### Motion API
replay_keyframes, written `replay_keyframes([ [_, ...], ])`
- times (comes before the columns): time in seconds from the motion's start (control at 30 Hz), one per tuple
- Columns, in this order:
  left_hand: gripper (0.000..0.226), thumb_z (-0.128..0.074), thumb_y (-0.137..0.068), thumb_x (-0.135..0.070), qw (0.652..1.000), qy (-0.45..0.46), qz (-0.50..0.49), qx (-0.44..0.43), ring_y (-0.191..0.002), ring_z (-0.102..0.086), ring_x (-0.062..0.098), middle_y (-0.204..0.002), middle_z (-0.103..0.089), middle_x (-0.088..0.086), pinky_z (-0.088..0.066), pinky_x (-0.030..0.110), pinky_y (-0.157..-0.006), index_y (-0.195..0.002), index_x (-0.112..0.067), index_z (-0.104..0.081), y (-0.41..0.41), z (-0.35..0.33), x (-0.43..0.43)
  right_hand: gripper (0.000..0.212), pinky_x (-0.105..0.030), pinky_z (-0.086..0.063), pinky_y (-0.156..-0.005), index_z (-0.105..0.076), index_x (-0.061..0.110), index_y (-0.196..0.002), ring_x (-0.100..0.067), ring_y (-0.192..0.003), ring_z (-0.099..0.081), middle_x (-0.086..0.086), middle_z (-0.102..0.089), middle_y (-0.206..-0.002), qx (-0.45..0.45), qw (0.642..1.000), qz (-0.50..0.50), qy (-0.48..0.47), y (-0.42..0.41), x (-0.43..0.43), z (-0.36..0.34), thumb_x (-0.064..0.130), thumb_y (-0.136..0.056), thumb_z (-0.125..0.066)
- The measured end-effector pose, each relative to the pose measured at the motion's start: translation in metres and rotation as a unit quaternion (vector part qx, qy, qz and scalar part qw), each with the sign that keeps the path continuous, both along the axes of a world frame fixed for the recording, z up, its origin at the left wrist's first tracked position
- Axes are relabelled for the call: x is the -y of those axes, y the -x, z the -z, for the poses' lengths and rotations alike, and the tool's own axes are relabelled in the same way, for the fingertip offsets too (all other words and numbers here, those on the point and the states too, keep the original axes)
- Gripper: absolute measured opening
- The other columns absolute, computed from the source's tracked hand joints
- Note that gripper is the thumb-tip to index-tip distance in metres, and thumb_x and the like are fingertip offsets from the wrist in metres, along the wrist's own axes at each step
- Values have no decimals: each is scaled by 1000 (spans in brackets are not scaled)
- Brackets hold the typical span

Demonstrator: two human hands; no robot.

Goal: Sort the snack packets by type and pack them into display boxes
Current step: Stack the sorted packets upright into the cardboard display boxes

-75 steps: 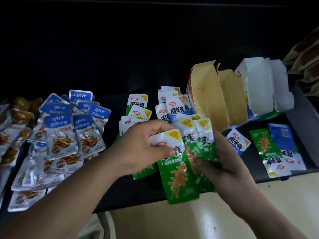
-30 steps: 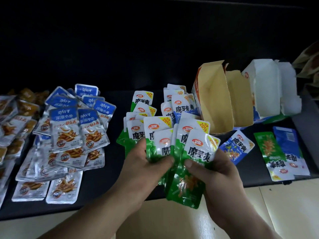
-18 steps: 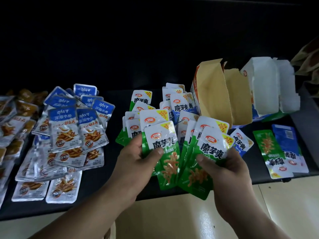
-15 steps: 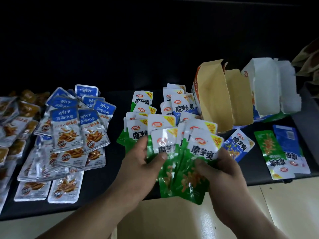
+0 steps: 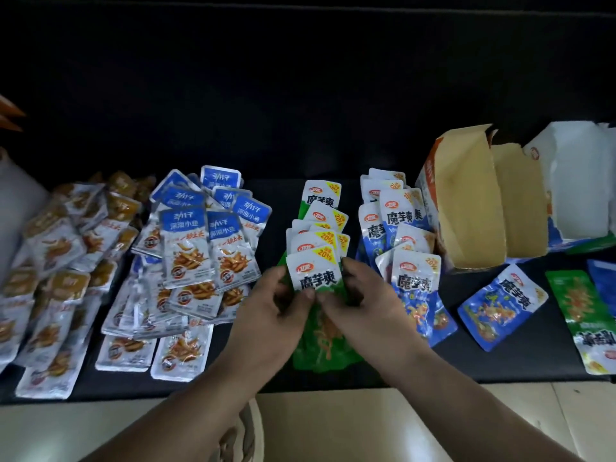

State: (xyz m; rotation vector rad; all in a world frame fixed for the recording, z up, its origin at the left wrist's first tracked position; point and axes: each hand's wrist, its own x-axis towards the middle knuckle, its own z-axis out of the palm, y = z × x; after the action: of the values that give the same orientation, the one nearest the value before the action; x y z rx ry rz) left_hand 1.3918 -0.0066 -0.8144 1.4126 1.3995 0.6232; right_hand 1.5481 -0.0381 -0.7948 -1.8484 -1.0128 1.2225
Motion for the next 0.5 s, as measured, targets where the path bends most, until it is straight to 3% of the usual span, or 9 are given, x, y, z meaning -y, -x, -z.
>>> replay_keyframes([
  [0.07, 19, -73, -94, -36, 997, -49, 8, -57, -77, -69, 7, -87, -72, -10, -57, 36, -67, -111, -34, -68, 5, 9, -4, 38, -10, -50, -61, -60, 43, -122, -2, -85, -68, 13, -71, -99, 87, 996, -29, -4, -2, -2, 8, 23, -92, -72],
  [0.17, 33, -70, -88, -52, 987, -92, 25, -129, -80, -64, 2, -96, -67, -13, -47, 17, -62, -114, -32, -66, 8, 22, -3, 41, -7, -44, -65, -60, 39, -128, -7, -97, -64, 12, -64, -110, 202, 978, -47, 5, -2, 4, 22, 34, -89, -73],
  [0.23, 42, -65, -89, -57, 986, -94, 43, -132, -84, -63, 2, -100, -66, -13, -46, 16, -64, -122, -31, -62, 8, 26, -1, 43, -25, -54, -74, -61, 35, -129, -12, -99, -64, 11, -64, -110, 211, 977, -41, -4, -1, 10, 31, 36, -88, -74],
  [0.3, 47, -65, -87, -58, 986, -87, 47, -133, -90, -62, 3, -104, -64, -13, -53, 26, -70, -127, -33, -59, 10, 29, 1, 46, -36, -57, -80, -63, 32, -129, -13, -98, -65, 9, -65, -108, 212, 976, -40, -16, -1, 15, 37, 30, -86, -77],
  [0.37, 48, -70, -87, -52, 986, -81, 62, -128, -94, -63, 2, -108, -63, -17, -57, 32, -75, -131, -38, -57, 14, 28, 3, 51, -31, -57, -80, -64, 33, -129, -7, -94, -66, 12, -67, -106, 212, 976, -49, -21, -3, 21, 38, 26, -82, -82],
  [0.5, 52, -73, -93, -26, 992, -75, 73, -69, -100, -67, -2, -113, -70, -19, -59, 29, -83, -140, -42, -55, 15, 23, 12, 63, -27, -57, -82, -59, 40, -135, 0, -95, -65, 16, -68, -108, 193, 980, -35, -31, -3, 28, 41, 26, -78, -84],
])
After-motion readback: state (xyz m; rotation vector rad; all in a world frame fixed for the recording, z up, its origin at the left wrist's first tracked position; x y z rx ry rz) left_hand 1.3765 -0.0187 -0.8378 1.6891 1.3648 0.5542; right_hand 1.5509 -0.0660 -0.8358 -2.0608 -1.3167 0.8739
